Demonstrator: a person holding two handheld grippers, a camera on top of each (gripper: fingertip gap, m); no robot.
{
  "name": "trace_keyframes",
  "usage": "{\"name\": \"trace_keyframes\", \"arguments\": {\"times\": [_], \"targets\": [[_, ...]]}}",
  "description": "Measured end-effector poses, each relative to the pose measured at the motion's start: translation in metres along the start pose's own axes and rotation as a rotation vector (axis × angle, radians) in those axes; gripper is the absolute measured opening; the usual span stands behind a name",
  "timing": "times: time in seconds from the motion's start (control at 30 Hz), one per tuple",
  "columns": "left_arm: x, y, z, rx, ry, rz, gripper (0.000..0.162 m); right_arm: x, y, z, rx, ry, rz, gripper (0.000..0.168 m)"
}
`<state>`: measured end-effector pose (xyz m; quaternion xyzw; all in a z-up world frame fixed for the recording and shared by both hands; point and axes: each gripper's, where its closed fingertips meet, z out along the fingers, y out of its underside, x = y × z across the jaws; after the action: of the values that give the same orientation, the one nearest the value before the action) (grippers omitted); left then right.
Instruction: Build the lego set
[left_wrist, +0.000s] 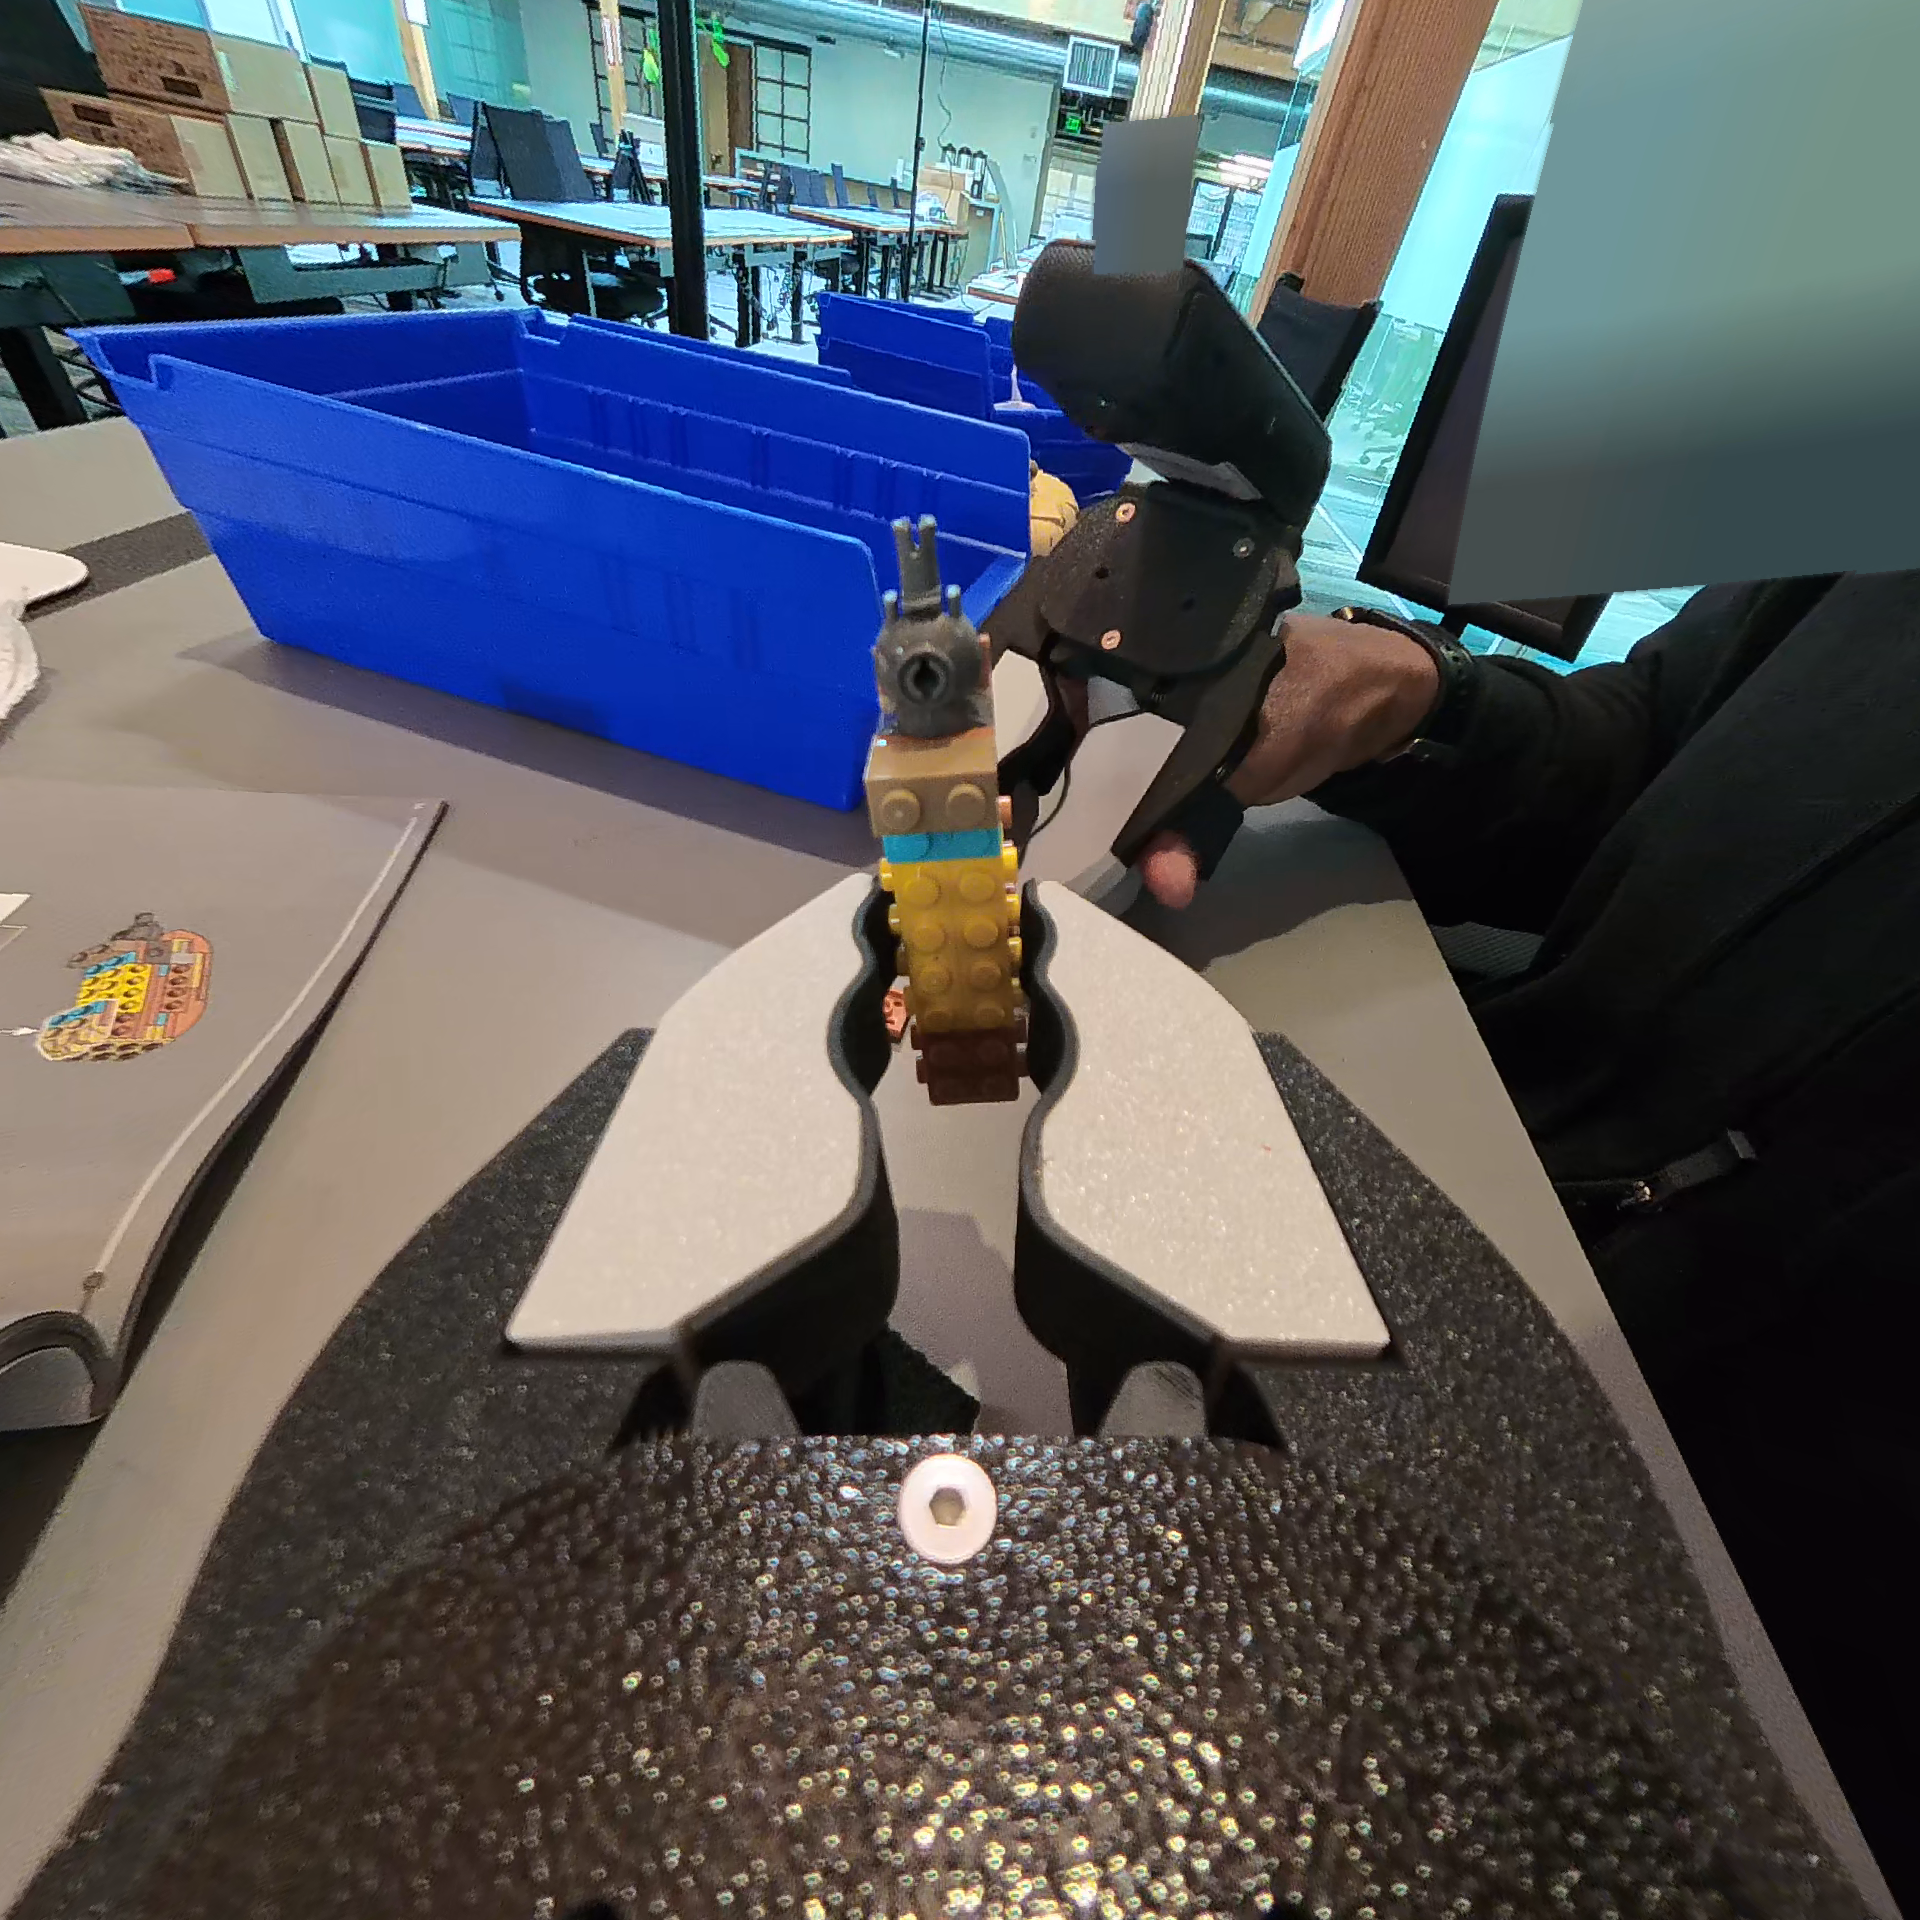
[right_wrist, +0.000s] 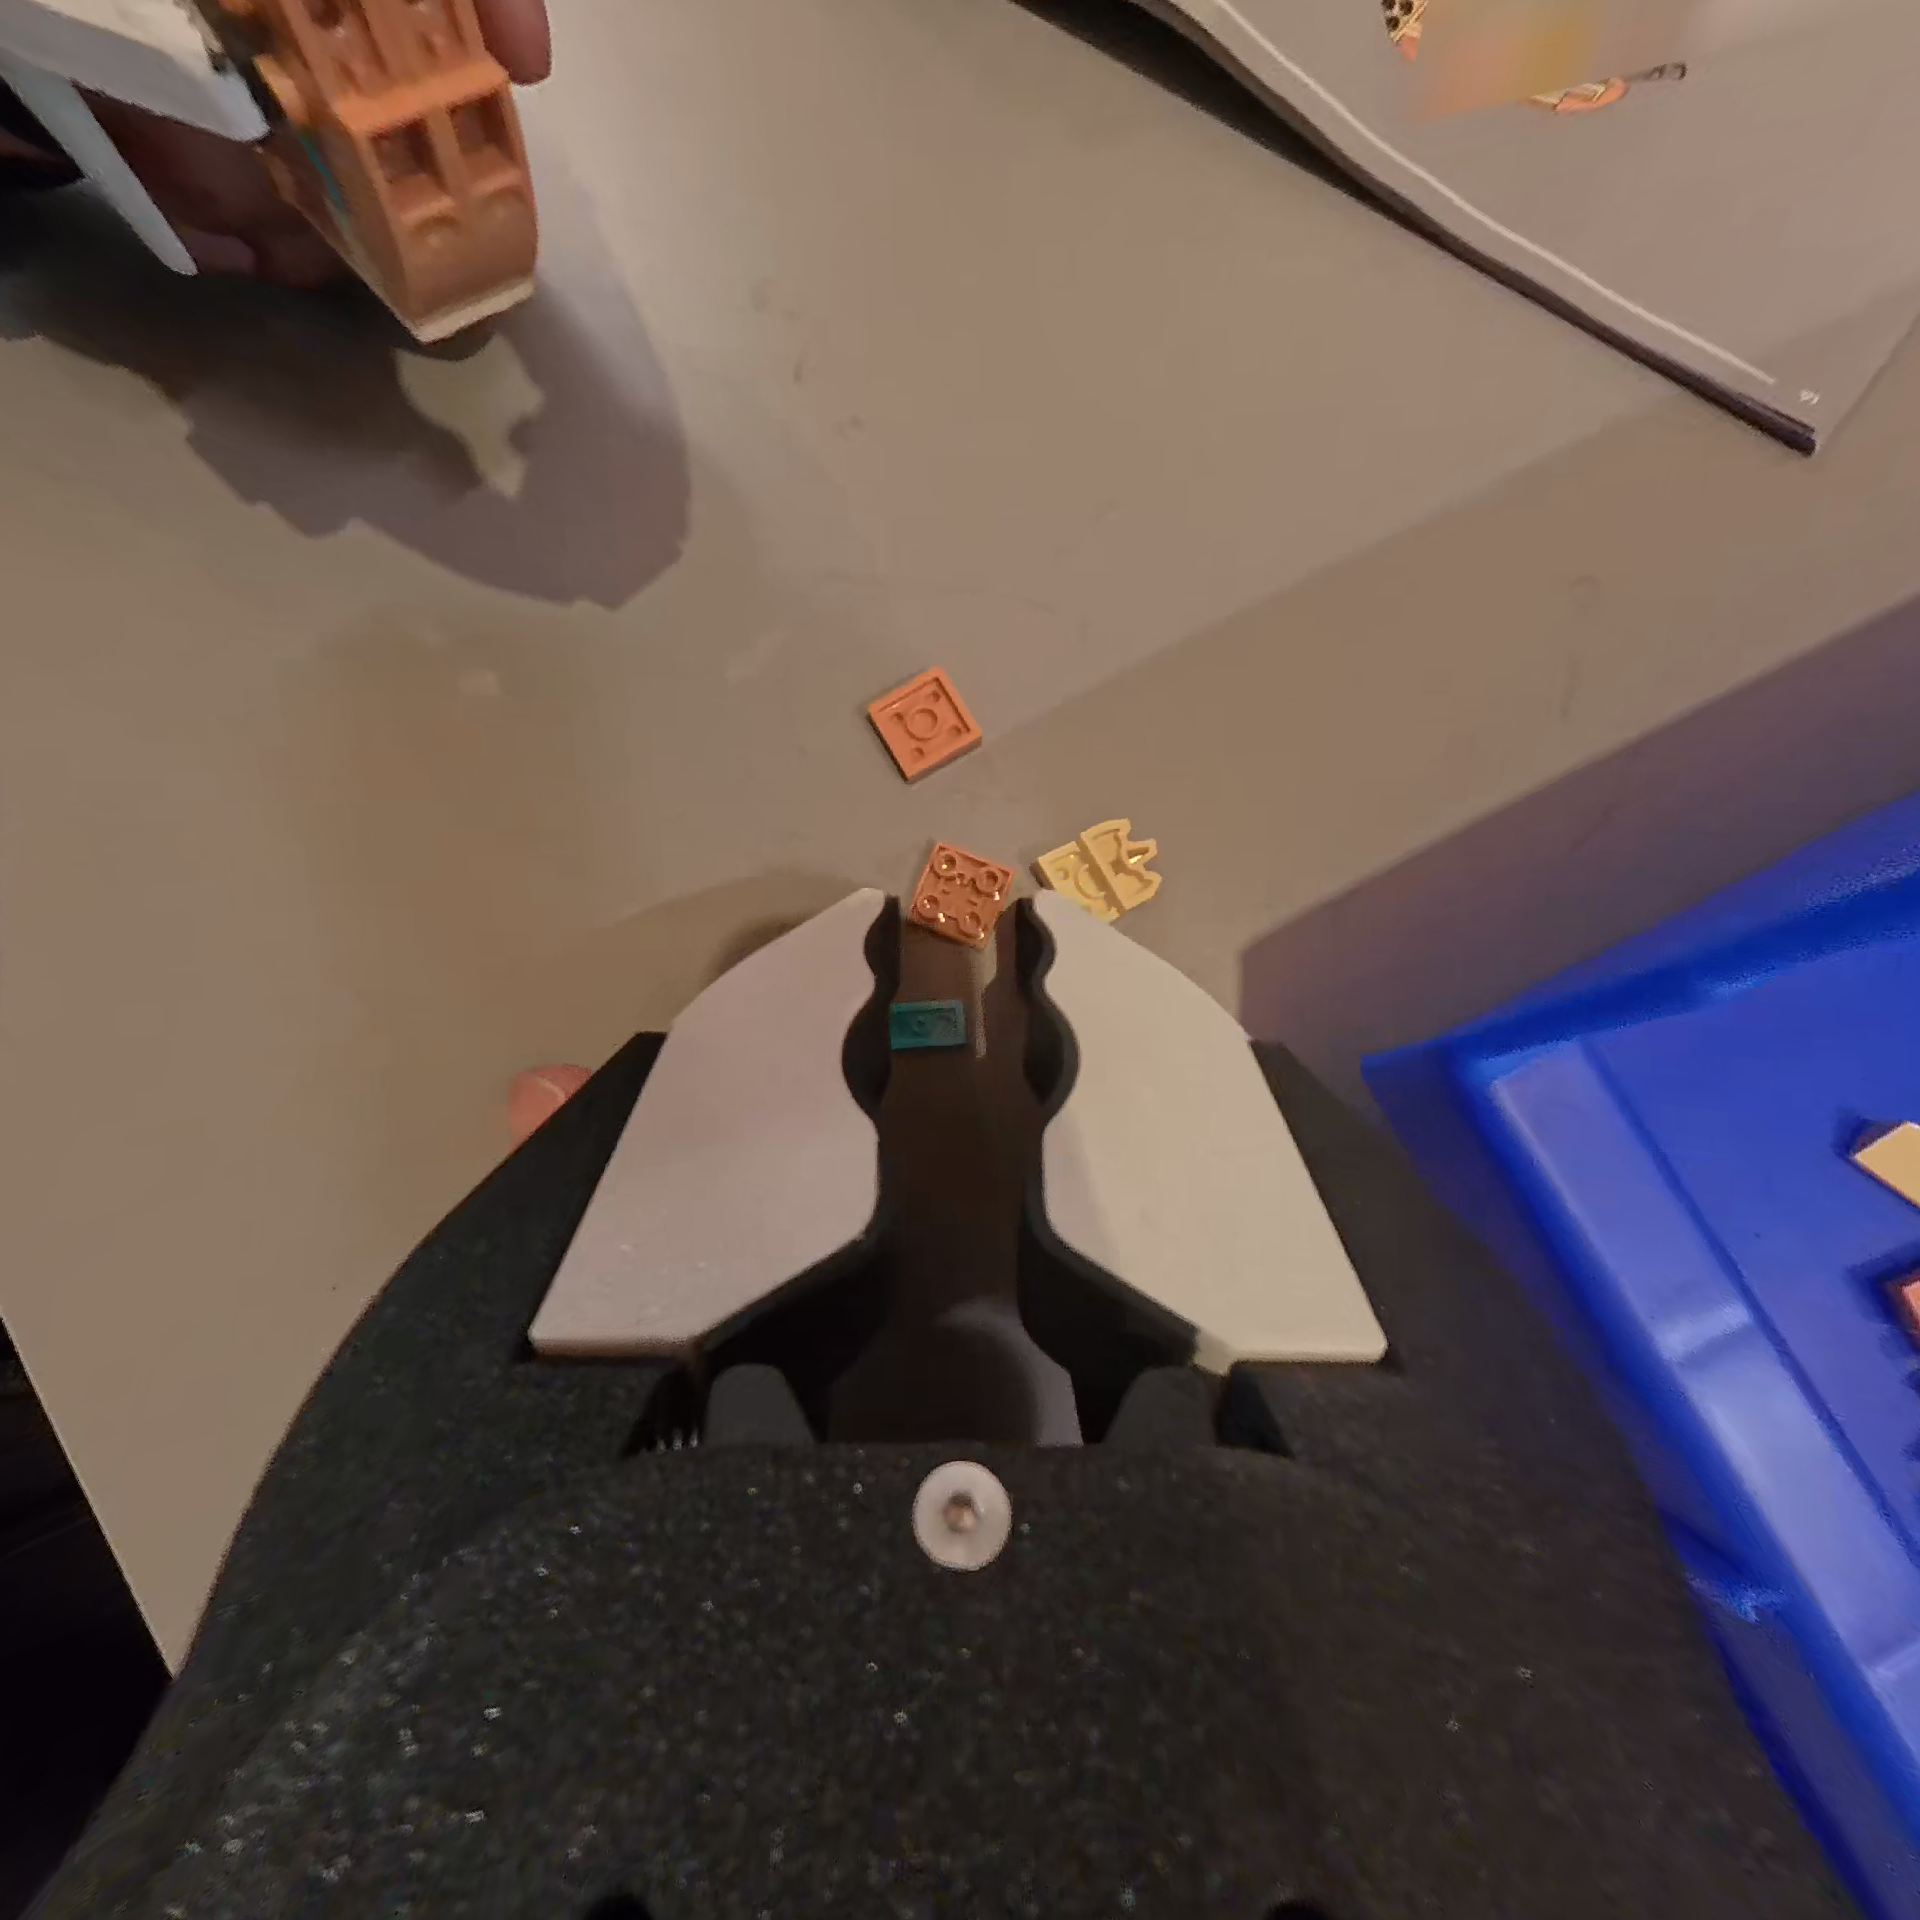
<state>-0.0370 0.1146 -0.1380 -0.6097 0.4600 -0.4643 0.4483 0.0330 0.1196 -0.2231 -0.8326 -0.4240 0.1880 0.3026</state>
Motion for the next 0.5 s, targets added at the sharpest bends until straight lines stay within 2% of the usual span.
{"name": "trace_keyframes", "arguments": {"times": [0.17, 0.2, 0.23, 0.4, 0.5], "targets": [[-0.001, -0.001, -0.001, 0.009, -0.001, -0.007, 0.022, -0.001, 0.0, 0.0, 0.0, 0.001, -0.006, 0.013], [-0.001, -0.001, -0.001, 0.008, -0.001, -0.007, 0.022, -0.001, 0.0, -0.001, 0.008, -0.009, -0.005, 0.002], [-0.001, -0.001, -0.001, 0.006, -0.001, -0.006, 0.022, -0.003, -0.003, -0.002, 0.035, -0.028, 0.003, 0.0], [0.0, 0.0, 0.0, -0.002, -0.002, -0.001, 0.022, -0.001, -0.008, -0.009, 0.093, -0.056, 0.028, 0.001], [-0.001, 0.0, 0.0, -0.002, -0.001, -0.003, 0.022, -0.002, -0.012, -0.009, 0.096, -0.063, -0.001, 0.01]]}}
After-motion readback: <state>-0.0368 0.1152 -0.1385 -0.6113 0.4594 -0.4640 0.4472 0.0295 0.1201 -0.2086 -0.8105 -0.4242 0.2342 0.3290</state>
